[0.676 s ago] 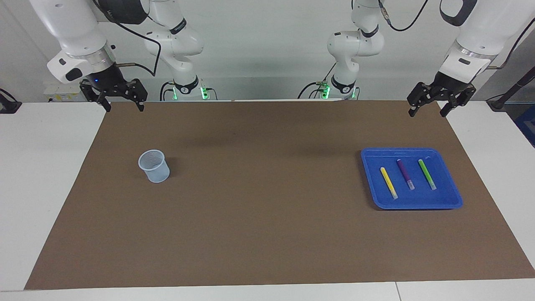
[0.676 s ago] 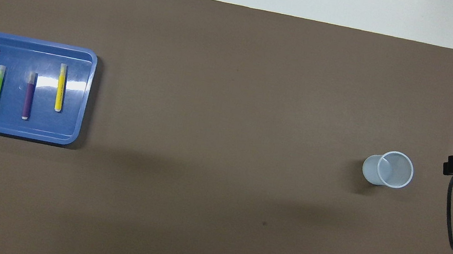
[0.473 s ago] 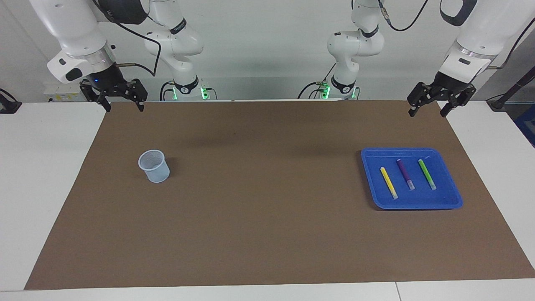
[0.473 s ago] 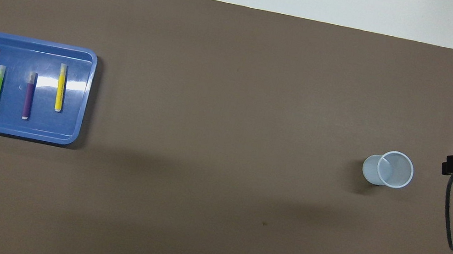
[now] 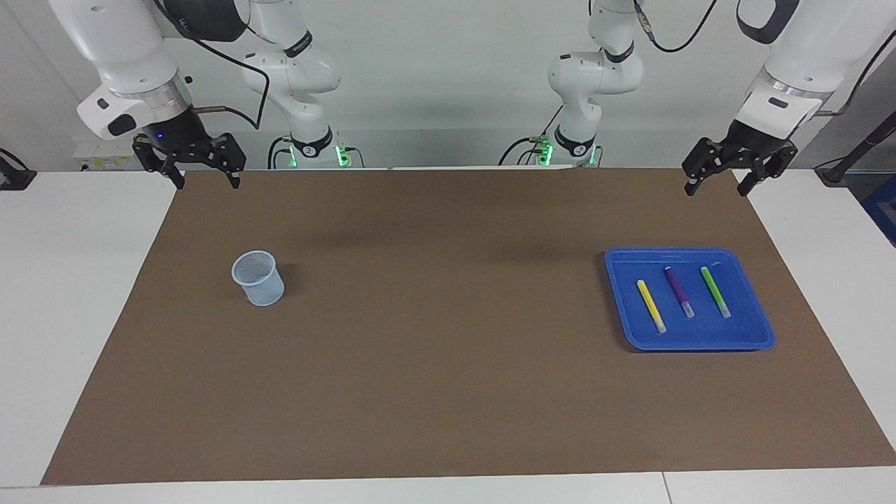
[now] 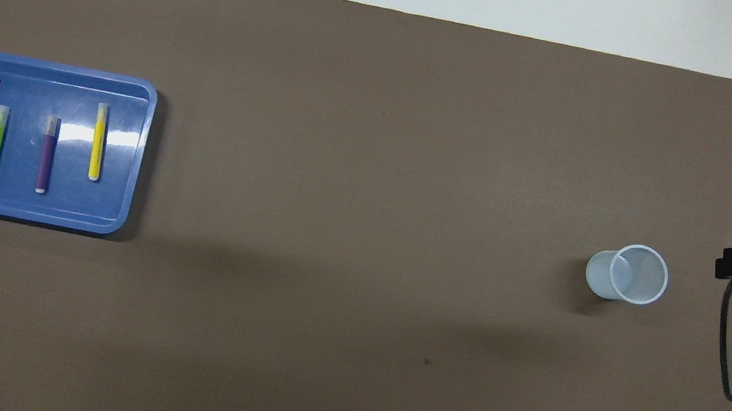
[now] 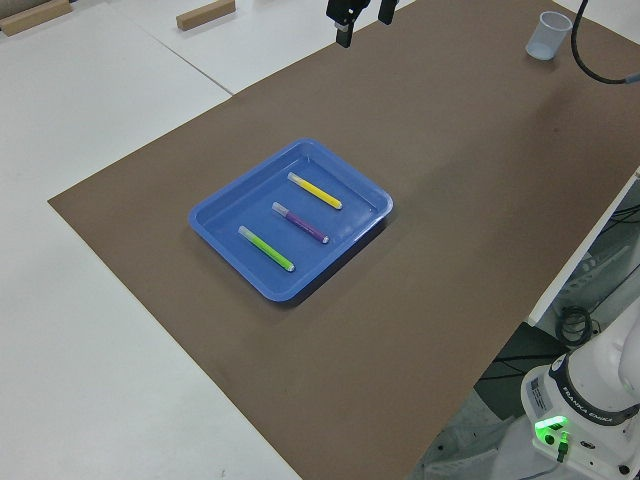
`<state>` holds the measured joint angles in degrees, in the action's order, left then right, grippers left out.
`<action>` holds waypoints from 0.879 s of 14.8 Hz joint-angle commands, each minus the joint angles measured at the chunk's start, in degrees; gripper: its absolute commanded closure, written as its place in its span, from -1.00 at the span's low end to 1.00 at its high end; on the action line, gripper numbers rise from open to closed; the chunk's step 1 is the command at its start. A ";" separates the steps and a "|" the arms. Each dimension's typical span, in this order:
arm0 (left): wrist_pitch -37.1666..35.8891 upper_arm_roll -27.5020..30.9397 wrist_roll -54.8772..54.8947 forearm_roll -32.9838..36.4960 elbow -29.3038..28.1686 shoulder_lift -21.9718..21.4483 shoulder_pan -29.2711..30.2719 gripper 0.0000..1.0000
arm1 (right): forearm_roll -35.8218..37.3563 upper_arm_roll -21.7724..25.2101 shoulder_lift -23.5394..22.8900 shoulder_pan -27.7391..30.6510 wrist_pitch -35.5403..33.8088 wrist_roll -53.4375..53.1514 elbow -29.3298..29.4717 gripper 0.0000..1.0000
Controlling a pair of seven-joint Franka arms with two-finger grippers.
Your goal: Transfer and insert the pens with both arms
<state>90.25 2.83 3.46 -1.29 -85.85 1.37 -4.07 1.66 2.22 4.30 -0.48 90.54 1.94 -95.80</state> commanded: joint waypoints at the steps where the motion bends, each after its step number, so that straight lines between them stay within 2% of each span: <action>1: 1.16 0.25 -0.74 -0.03 -1.95 -1.46 -0.15 -1.00 | -0.79 -0.02 1.15 0.21 1.40 0.43 -1.94 -1.00; 7: 1.42 0.25 -4.60 -0.20 -2.39 -1.37 -0.50 -1.00 | -0.87 -0.02 0.98 0.66 2.01 0.34 -3.25 -1.00; 9: 1.86 0.25 -4.60 -0.47 -2.74 -1.54 -0.59 -1.00 | -0.96 -0.02 0.62 0.57 4.11 0.34 -4.30 -1.00; 13: 3.17 0.25 -4.08 -0.47 -4.06 -1.81 -0.85 -1.00 | -8.07 -0.11 1.59 -0.92 3.85 0.25 -6.49 -1.00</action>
<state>91.00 2.69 -0.05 -1.48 -86.94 1.37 -4.14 -3.50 2.18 4.27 -0.59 92.97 1.94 -99.47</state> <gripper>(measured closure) 0.000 0.000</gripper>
